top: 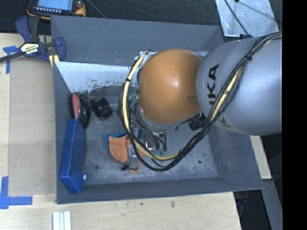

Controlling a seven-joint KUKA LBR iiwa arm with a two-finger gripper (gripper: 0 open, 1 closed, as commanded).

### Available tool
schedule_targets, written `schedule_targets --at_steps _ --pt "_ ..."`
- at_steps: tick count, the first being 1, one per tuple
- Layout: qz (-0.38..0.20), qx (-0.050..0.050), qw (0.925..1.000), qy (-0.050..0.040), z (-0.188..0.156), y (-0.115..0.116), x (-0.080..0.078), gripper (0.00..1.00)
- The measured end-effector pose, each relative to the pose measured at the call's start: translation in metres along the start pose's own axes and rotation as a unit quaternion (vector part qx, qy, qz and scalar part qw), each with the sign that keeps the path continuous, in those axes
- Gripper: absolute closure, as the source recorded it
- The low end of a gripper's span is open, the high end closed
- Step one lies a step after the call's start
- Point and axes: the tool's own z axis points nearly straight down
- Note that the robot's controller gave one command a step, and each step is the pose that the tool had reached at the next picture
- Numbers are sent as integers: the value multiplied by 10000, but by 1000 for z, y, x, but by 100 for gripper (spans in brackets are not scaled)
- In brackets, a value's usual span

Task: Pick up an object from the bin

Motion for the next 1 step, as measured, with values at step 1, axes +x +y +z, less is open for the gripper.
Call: schedule_targets --at_steps 1 --pt "17 -11 10000 -43 -4 -1 -2 0"
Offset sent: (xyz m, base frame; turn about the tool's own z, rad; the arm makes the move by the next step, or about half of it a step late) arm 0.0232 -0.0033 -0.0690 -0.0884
